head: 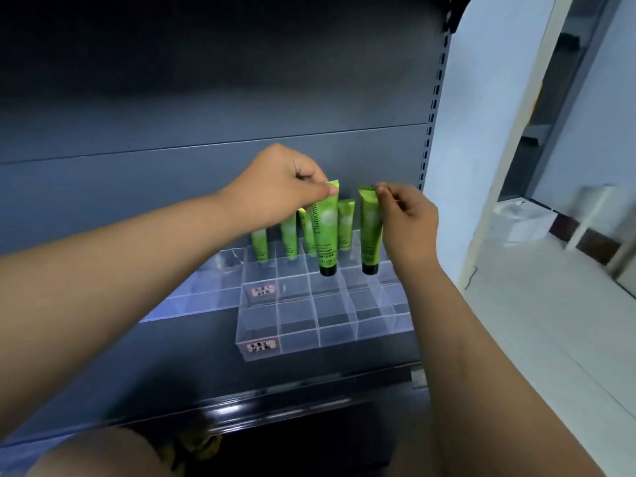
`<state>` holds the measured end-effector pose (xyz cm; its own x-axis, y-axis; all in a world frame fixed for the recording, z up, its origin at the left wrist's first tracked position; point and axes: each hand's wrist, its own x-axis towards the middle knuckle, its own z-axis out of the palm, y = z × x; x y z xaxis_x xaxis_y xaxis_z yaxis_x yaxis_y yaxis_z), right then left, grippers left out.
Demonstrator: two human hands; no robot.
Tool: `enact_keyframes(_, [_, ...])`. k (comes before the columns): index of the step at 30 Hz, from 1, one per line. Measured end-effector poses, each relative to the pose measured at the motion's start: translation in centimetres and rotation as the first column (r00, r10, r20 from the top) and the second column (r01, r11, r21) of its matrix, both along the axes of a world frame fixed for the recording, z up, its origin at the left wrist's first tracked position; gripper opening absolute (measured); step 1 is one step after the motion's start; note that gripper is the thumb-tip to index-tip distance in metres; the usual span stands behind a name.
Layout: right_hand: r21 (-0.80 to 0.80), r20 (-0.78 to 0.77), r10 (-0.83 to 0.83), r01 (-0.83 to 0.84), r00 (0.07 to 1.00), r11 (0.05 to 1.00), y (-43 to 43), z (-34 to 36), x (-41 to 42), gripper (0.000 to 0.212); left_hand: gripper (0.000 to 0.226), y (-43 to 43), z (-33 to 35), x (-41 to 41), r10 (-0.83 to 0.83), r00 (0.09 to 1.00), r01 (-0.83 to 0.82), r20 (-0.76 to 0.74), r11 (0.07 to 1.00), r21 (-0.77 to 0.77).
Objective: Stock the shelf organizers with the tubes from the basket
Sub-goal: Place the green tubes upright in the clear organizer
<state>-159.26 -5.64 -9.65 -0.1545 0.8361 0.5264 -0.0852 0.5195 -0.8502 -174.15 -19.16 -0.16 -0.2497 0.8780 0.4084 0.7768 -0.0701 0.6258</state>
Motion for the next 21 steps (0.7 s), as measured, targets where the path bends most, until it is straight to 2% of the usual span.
enact_keyframes(6, [-0.135,-0.087,-0.123,0.111,0.989,0.985,4.1,-1.6,0.8,0.019,0.021,6.0,-2.6,0.8,0.001,1.0,-0.001,0.017,1.0,-0.018])
enact_keyframes(13, [-0.104,-0.089,-0.22,0.211,0.971,0.972,9.4,-1.2,-0.6,0.022,0.018,11.4,-5.1,1.2,0.035,0.999,-0.035,0.04,0.999,0.005])
enact_keyframes(17, [-0.033,0.027,-0.174,0.175,0.984,0.984,12.4,-2.5,-1.9,0.018,0.018,13.1,-5.9,0.7,0.047,0.999,-0.047,0.015,0.999,0.004])
enact_keyframes(21, [-0.03,0.124,-0.11,0.115,0.986,0.993,14.5,-4.5,-2.9,0.019,0.019,14.0,-6.2,-0.6,0.067,0.997,-0.067,0.026,0.998,0.012])
